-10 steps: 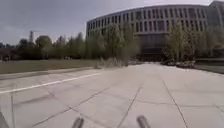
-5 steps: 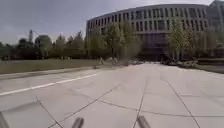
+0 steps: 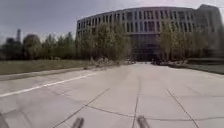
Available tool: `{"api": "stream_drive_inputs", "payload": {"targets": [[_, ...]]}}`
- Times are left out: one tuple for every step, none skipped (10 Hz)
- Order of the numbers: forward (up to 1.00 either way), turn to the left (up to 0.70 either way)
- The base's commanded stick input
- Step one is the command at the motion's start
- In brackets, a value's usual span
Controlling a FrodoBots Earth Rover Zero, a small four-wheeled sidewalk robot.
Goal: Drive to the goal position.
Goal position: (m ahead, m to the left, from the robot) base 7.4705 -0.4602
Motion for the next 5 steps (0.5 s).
{"api": "stream_drive_inputs", "payload": {"targets": [[0.70,-0.35],[0.70,-0.35],[0.70,-0.35],[0.70,-0.35],[0.70,-0.35]]}}
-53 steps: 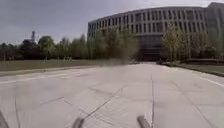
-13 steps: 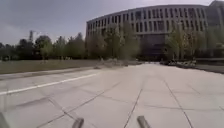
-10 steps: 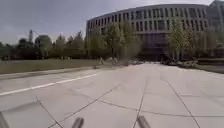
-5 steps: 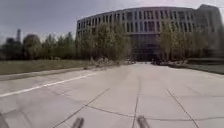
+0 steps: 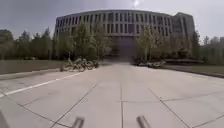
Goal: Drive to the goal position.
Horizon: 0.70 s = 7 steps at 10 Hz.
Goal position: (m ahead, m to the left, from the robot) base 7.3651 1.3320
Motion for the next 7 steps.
{"api": "stream_drive_inputs", "payload": {"targets": [[0.70,-0.35],[0.70,-0.35],[0.70,-0.35],[0.70,-0.35],[0.70,-0.35],[0.70,-0.33],[0.70,-0.09]]}}
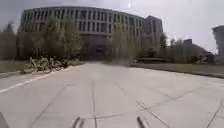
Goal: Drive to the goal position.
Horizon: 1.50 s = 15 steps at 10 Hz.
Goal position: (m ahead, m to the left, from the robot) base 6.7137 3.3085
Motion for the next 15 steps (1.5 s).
{"api": "stream_drive_inputs", "payload": {"targets": [[0.70,0.00],[0.70,0.00],[0.70,0.00],[0.70,0.00],[0.70,0.00],[0.70,0.02],[0.70,0.18],[0.70,0.35],[0.70,0.35],[0.70,0.22],[0.70,0.00],[0.70,0.00],[0.70,0.00],[0.70,0.00],[0.70,0.00]]}}
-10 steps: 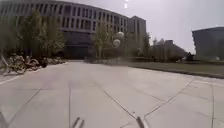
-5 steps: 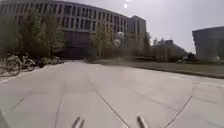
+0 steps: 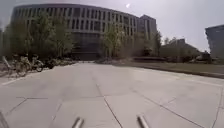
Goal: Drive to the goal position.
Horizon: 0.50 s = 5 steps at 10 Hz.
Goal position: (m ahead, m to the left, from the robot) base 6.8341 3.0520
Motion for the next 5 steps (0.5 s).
{"api": "stream_drive_inputs", "payload": {"targets": [[0.70,0.00],[0.70,0.00],[0.70,0.00],[0.70,0.00],[0.70,0.00]]}}
